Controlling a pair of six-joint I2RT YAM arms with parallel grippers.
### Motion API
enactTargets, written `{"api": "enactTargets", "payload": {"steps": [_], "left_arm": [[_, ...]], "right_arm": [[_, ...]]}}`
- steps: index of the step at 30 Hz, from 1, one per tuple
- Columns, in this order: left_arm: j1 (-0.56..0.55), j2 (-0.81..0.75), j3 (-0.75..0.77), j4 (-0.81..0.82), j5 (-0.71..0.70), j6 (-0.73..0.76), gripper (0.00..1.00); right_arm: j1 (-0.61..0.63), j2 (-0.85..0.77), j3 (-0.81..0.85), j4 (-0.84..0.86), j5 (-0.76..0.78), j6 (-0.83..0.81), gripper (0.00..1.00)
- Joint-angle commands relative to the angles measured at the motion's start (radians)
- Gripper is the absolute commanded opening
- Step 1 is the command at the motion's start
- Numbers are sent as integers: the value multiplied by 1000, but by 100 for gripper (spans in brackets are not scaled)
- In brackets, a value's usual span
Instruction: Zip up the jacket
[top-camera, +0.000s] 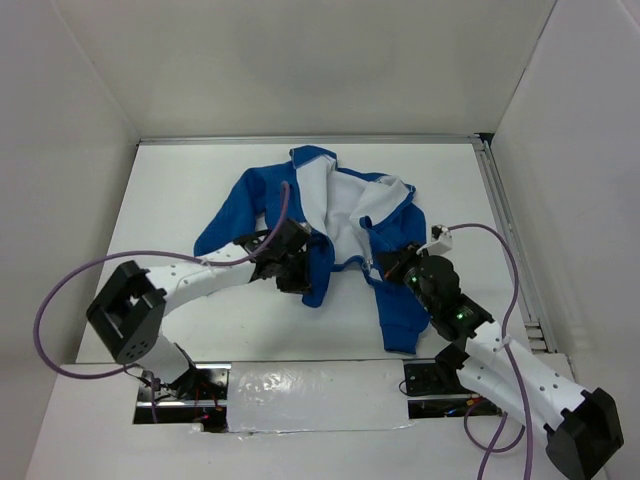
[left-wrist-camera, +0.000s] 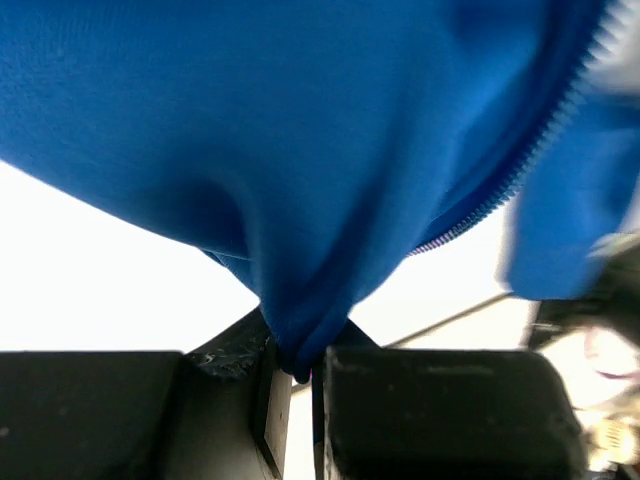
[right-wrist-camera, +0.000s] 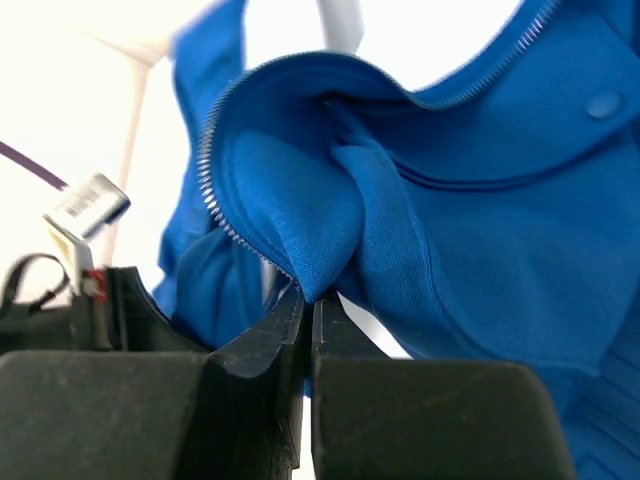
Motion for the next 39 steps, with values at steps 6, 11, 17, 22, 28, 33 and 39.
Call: {"api": "enactTargets", "payload": {"steps": [6, 11, 17, 22, 28, 33, 39], "left_arm": [[-70, 142, 59, -174, -62, -9, 21], [-76, 156, 53, -134, -33, 28, 67], [-79, 158, 30, -100, 8, 100, 85], [-84, 132, 2, -46, 47, 117, 95], [-92, 202, 42, -49, 5, 94, 99], [-95, 288, 80, -84, -35, 69, 85], [-107, 319, 74, -94, -58, 40, 63]], "right_arm": [[27, 110, 48, -86, 55, -27, 0], [38, 104, 40, -67, 52, -36, 0], [41, 95, 37, -67, 68, -45, 0], [43, 104, 31, -69, 58, -34, 0], [43, 113, 33, -37, 63, -30, 0], [44, 106, 25, -31, 68, -13, 0], [44, 98, 19, -43, 88, 1, 0]]}}
